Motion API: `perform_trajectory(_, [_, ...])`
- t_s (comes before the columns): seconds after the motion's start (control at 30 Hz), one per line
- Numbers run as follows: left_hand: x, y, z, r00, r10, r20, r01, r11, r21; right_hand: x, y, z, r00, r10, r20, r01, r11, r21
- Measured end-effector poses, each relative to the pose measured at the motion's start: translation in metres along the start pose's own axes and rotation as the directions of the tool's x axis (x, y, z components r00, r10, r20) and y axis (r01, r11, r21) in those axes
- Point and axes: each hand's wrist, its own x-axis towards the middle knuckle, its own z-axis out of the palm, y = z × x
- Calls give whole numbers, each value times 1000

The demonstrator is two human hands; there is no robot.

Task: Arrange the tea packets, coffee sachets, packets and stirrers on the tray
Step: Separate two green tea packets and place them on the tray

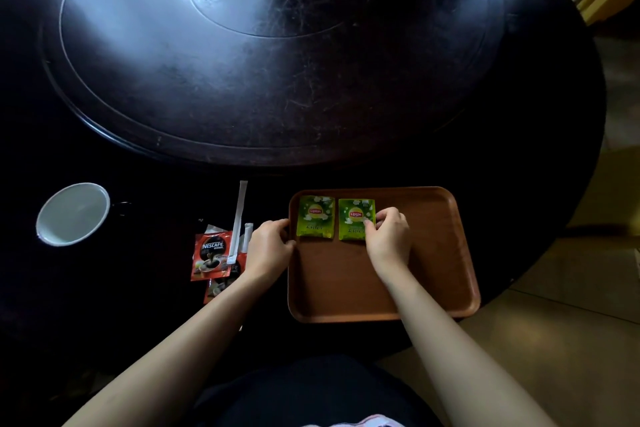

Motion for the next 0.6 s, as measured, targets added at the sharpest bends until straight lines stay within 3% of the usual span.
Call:
perform_trajectory(0.1, [0,-1,0,1000,5,-2,-5,1000,-8,-5,-2,1,998,-54,-30,53,998,-28])
perform_trajectory(0.27, [0,-3,0,1000,5,6,-5,1000,-15,-13,2,9,937,-346,53,350,928,-130])
perform_trajectory(0.6, [1,-6,0,1000,20,12,-20,1000,-24,-10,6,13,928,-367,68,373,906,-201])
